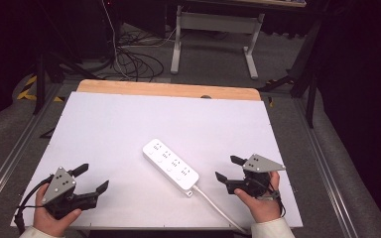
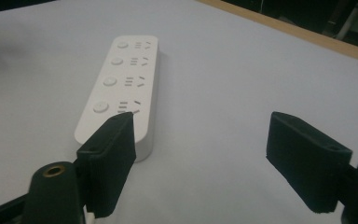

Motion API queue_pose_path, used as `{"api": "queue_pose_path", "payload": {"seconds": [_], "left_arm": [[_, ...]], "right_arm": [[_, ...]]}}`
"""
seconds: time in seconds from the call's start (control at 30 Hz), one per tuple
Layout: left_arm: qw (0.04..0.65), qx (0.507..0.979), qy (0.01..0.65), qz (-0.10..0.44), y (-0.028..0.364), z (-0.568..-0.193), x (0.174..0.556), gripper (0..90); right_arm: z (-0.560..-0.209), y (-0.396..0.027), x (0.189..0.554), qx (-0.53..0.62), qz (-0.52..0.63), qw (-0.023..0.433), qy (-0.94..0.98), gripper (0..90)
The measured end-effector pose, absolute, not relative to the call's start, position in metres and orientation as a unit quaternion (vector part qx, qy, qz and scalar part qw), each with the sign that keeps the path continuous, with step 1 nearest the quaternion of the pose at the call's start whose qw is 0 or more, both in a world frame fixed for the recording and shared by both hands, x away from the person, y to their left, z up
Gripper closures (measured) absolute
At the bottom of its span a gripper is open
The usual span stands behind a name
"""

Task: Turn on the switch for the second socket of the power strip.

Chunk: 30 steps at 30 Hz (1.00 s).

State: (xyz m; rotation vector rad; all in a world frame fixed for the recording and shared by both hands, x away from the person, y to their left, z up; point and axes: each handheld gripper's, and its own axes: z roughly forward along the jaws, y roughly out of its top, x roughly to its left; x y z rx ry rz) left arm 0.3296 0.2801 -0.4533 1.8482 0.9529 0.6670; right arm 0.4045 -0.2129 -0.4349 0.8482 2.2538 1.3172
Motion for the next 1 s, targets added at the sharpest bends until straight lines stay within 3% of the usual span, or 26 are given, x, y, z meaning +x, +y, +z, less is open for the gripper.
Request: {"api": "queue_pose_path", "payload": {"seconds": [0.57,0.77,1.0], "left_arm": [[0.464,0.753,0.388,0.259,0.282,-0.454,0.328,17.1],[0.467,0.749,0.391,0.263,0.284,-0.455,0.327,16.6],[0.461,0.749,0.389,0.275,0.284,-0.459,0.324,15.5]], "right_arm": [[-0.472,-0.245,0.406,0.354,0.451,0.175,0.801,22.9],[-0.485,-0.253,0.407,0.346,0.418,0.199,0.816,19.2],[-0.489,-0.263,0.406,0.374,0.416,0.171,0.811,22.7]]}}
